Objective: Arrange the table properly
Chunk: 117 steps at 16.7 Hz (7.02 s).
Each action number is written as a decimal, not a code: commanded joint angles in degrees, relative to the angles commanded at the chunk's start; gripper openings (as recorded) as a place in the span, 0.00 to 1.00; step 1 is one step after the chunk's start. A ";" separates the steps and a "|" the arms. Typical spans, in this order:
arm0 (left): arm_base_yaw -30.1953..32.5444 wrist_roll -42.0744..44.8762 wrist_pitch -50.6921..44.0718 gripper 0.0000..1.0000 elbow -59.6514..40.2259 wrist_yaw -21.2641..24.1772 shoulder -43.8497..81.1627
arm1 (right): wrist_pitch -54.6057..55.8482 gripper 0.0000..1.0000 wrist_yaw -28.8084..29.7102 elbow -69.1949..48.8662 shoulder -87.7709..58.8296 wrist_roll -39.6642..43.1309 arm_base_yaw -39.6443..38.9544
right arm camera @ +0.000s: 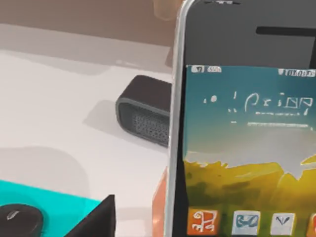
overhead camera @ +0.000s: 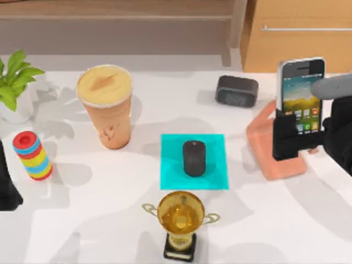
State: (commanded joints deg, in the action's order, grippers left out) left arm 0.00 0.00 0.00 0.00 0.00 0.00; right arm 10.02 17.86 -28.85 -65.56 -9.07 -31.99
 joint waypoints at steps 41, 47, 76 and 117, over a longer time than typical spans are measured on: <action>12.44 -0.97 13.97 1.00 1.91 -7.89 21.36 | -10.02 1.00 -17.86 28.85 65.55 9.07 32.00; 27.61 -2.82 34.80 1.00 1.22 -17.23 56.75 | -10.02 1.00 -17.86 28.85 65.55 9.07 32.00; 33.17 -3.16 83.60 1.00 -29.69 -30.16 119.44 | -10.02 1.00 -17.86 28.85 65.55 9.07 32.00; 33.11 -2.32 75.87 0.00 -40.19 -29.99 112.22 | -10.02 1.00 -17.86 28.85 65.55 9.07 32.00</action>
State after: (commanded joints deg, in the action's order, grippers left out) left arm 33.11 -2.32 75.87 -40.19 -29.99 112.22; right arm 0.00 0.00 0.00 0.00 0.00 0.00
